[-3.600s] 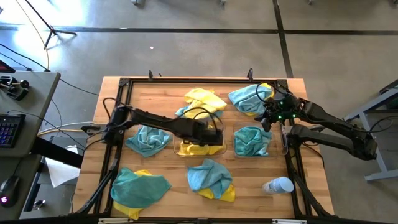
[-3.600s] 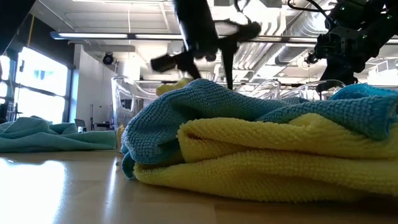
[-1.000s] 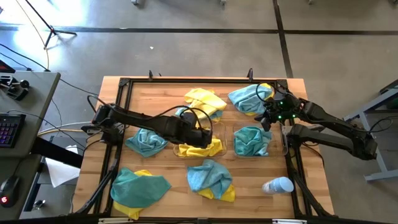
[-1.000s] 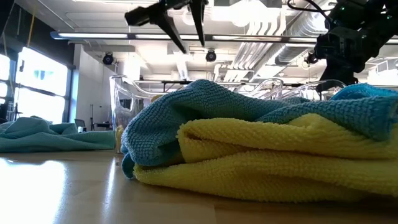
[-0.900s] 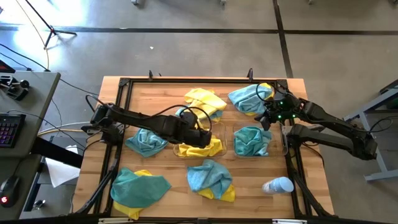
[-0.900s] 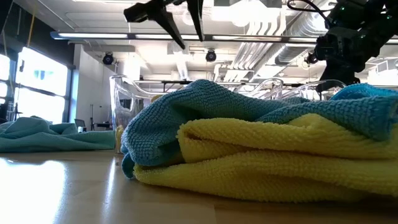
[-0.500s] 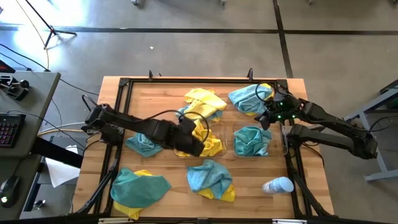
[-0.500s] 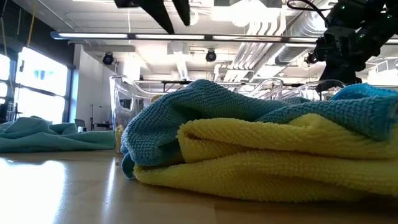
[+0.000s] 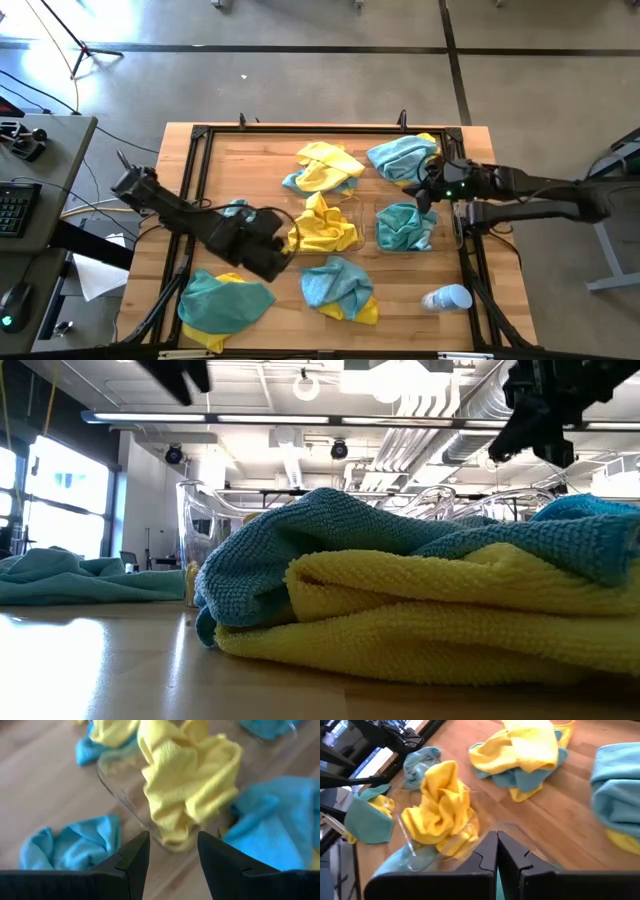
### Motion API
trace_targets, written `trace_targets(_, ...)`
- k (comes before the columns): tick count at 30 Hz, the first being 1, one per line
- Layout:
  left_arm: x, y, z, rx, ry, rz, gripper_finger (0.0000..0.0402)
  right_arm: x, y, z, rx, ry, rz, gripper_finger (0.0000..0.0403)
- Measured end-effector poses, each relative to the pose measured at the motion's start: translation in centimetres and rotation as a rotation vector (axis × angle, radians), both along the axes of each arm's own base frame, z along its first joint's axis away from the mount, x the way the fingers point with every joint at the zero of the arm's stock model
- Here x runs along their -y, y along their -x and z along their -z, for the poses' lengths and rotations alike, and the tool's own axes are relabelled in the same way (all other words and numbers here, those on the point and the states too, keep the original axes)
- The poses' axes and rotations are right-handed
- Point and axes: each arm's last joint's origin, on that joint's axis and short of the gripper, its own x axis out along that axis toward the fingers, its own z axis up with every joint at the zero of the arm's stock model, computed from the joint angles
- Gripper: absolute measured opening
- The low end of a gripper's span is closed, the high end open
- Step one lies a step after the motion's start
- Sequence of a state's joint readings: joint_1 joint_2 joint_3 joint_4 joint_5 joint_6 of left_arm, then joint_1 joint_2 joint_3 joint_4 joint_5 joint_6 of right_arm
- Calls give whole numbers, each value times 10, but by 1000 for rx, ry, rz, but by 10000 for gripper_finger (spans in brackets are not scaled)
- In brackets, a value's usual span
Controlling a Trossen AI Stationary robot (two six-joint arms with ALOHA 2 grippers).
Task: Sort microfiber towel by color & place in baskets
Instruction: Put the blue microfiber cloth into the right transparent bin
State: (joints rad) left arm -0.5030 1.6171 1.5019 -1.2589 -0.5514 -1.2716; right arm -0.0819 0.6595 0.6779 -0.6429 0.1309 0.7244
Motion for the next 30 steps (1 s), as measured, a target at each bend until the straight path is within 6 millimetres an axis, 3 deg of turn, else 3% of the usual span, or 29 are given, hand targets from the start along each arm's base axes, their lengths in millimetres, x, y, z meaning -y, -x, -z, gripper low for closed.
trace_targets(7, 1, 50, 5, 39, 87, 97, 156, -34, -34, -11, -40, 21, -48, 0)
trace_targets(14, -7, 91, 5, -118, 222, 184, 156, -69, -67, -27, -177, 28, -60, 0)
trace_targets(19, 0, 102, 15, -235, 282, 294, 156, -89, -84, -33, -228, 21, -46, 0)
trace_targets(26, 14, 114, 56, -329, 372, 349, 156, -108, -97, -26, -230, 9, 27, 0)
trace_targets(30, 24, 119, 69, -310, 417, 370, 156, -117, -98, -20, -231, -18, 51, 0)
